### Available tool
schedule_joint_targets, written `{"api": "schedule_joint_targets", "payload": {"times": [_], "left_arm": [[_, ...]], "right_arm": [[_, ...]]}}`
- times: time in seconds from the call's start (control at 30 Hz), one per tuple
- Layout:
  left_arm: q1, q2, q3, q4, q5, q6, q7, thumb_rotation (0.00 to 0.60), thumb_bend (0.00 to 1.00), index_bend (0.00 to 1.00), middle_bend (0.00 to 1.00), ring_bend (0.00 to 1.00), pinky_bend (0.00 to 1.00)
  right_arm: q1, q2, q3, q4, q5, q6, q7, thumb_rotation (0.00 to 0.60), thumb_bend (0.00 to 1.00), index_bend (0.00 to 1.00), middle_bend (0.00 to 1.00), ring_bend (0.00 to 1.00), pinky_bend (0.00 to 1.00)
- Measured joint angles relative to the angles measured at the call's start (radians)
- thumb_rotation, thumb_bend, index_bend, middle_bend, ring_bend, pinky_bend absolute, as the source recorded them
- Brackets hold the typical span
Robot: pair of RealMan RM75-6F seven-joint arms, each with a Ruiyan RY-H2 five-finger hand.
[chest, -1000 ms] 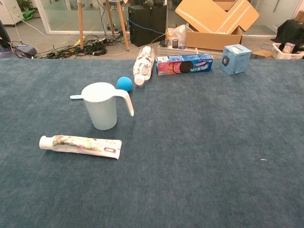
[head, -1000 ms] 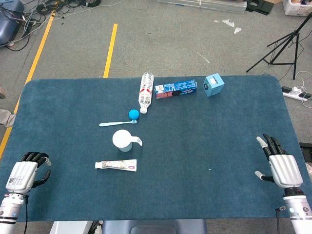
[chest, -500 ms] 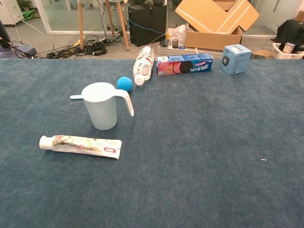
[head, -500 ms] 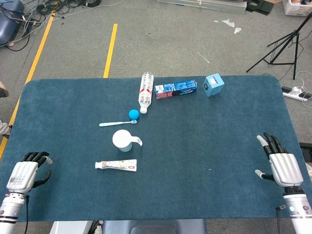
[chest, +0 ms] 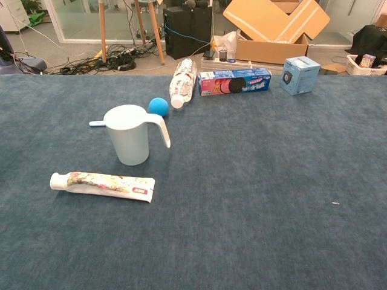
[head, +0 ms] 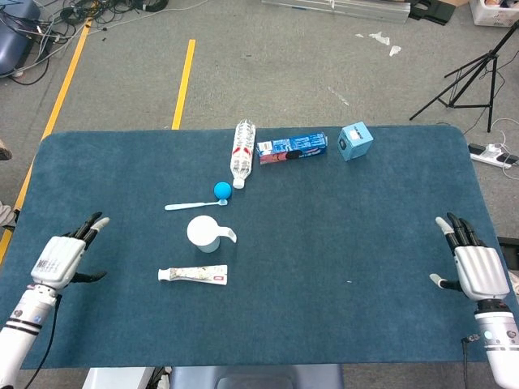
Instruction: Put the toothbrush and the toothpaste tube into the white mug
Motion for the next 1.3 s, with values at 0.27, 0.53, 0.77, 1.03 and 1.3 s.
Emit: {"api": "schedule_joint_targets", "payload": {"times": [0.27,0.53,0.77,1.03,1.3], "left_arm": [[-0.144,-0.001,-0.049,0.058,-0.003,-0.134,-0.047,0.6,0.0,0.0,0.87,0.99,1.0],[-0.272,-0.048,-0.061,0.189,0.015,-0.263,-0.128,0.6,0.0,0.23,1.0,1.0,1.0],[-0.382,-0.077,-0.045,0.277,0.025,-0.439,-0.253,0.6,0.0,0.37,1.0,1.0,1.0],[-0.485,-0.187,-0.019,0.463,0.05,-0.514,-0.368,0.6,0.0,0.44,1.0,1.0,1.0],[-0.56,-0.281,0.008,0.617,0.066,-0.576,-0.467,0.6,0.0,0.38,1.0,1.0,1.0]], "right_arm": [[0.0,0.011,0.012,0.005,0.016,0.002,0.021,0.6,0.01,0.11,0.01,0.01,0.4],[0.004,0.018,0.022,0.016,0.035,-0.007,0.039,0.6,0.01,0.11,0.01,0.01,0.4],[0.011,0.02,0.033,0.031,0.063,-0.024,0.049,0.6,0.01,0.11,0.01,0.01,0.4],[0.017,0.022,0.05,0.052,0.104,-0.044,0.063,0.6,0.01,0.11,0.02,0.01,0.4],[0.02,0.029,0.062,0.061,0.121,-0.05,0.08,0.6,0.01,0.11,0.02,0.01,0.4]]}}
